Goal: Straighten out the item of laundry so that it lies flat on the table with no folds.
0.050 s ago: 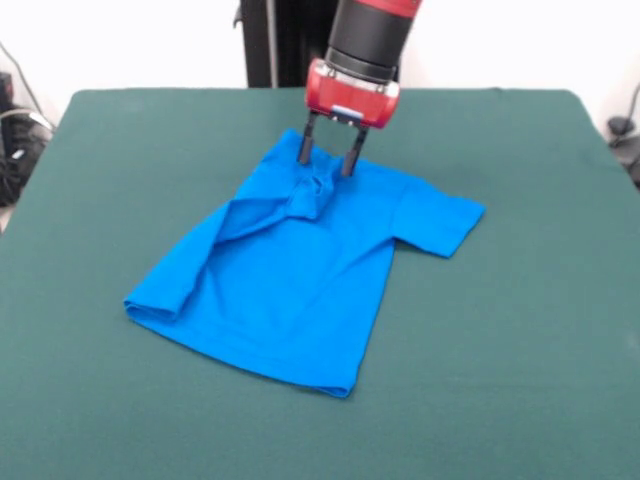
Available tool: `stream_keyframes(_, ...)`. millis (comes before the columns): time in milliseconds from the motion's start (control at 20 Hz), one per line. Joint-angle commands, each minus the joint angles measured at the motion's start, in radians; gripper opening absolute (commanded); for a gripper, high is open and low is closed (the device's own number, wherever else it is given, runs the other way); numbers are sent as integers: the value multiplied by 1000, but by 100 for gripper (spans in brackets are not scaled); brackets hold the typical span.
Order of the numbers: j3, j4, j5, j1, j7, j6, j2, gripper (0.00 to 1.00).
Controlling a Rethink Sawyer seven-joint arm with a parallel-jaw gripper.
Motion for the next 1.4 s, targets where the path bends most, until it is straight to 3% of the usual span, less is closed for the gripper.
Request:
stream_keyframes(50, 90, 47, 53, -1, 223, -22, -21, 100)
stream_keyframes(450, 89, 95, 14, -32, 194, 12, -95, 100)
stream_keyframes(750, 125, 80, -1, -64, 181, -6, -73, 100)
stream_keyframes(1100, 311, 44, -111, -221, 124, -1, -48, 100)
stream_keyframes(1400, 360, 39, -146, -266, 111, 44, -61, 100)
